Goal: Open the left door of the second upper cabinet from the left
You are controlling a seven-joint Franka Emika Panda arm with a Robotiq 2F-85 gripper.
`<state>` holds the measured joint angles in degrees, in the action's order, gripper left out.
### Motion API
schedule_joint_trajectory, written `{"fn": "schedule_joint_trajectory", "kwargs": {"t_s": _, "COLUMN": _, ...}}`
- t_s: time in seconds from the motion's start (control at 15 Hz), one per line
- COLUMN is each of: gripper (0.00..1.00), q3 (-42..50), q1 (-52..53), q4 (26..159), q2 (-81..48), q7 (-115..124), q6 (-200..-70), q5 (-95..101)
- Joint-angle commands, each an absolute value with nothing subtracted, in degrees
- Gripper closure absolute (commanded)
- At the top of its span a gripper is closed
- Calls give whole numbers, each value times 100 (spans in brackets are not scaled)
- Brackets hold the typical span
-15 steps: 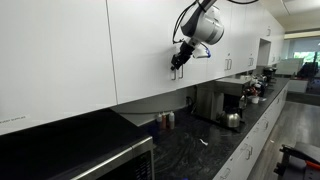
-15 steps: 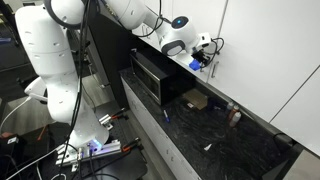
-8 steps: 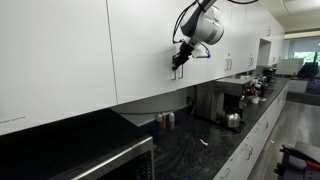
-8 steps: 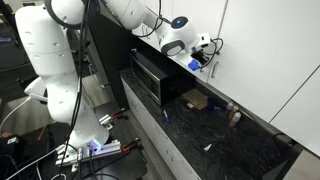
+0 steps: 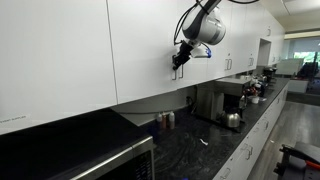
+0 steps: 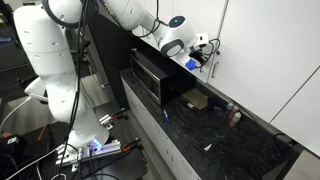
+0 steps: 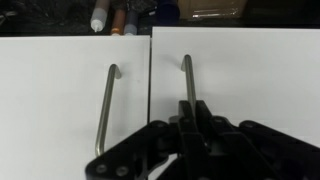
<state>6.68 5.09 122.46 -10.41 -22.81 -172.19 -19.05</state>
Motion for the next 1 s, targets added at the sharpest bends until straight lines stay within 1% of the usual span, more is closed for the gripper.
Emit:
{"fn": "schedule_joint_trajectory", "kwargs": {"t_s": 0.0, "gripper": 97, "q3": 687, "q1": 275, "q4": 12801, "q2": -630, "q7": -1463, "q6": -17445, "q5": -1003}}
{"fn": "schedule_joint_trajectory", "kwargs": {"t_s": 0.13, "gripper": 97, "q3": 635, "q1": 201, "q4": 12930, "q2": -468, "q7": -1166, "q6": -17344, "q5": -691}}
{"fn": "schedule_joint_trajectory", "kwargs": {"t_s": 0.2, "gripper": 97, "q3": 896, "q1": 469, "q4": 12967, "q2": -411, "q7": -1256, "q6": -17278, "q5": -842}}
{"fn": "schedule_joint_trajectory", "kwargs": {"t_s": 0.33, "gripper": 97, "q3": 727, "q1": 337, "q4": 13101, "q2": -227, "q7": -1473, "q6": -17138, "q5": -1082}}
{"fn": "schedule_joint_trajectory", "kwargs": {"t_s": 0.93, "gripper": 97, "q3": 888, "q1": 380, "q4": 13651, "q2": 294, "q7": -1217, "q6": -17065, "q5": -795}}
